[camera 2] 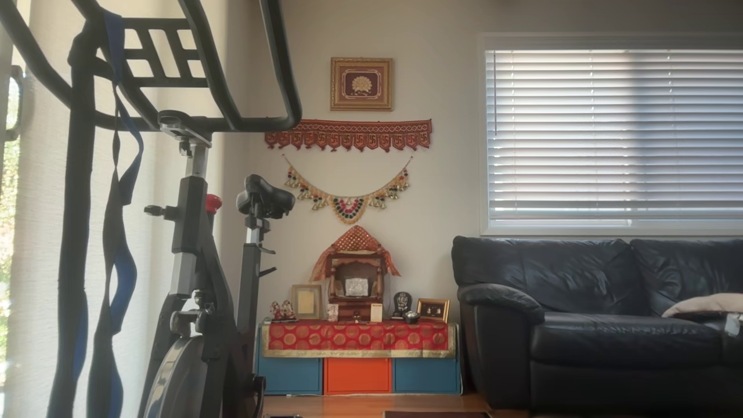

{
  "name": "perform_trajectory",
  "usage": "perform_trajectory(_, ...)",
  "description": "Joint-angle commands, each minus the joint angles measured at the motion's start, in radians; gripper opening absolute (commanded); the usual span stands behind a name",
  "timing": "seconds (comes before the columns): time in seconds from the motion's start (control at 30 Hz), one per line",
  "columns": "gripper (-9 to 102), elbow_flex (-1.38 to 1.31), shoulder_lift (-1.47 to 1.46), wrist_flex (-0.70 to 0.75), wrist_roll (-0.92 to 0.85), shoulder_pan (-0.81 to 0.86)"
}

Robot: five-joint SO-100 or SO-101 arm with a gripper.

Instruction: Sort medicines into box.

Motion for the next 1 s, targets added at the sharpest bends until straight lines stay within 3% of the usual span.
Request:
perform_trajectory(0.0,2,-0.225,0.018,0.038,-0.012,0.041)
perform_trajectory(0.2,2,-0.147,0.080,0.040,-0.006,0.114)
perform_trajectory(0.47,2,0.101,-0.075,0.040,-0.014,0.107)
perform_trajectory(0.6,2,0.500,0.147,0.038,-0.051,0.141)
perform_trajectory(0.77,2,0.698,0.390,0.037,-0.069,0.161)
perform_trajectory(0.87,2,0.808,0.462,-0.020,-0.061,0.164)
perform_trajectory(0.97,2,0.946,0.502,-0.169,-0.020,0.156)
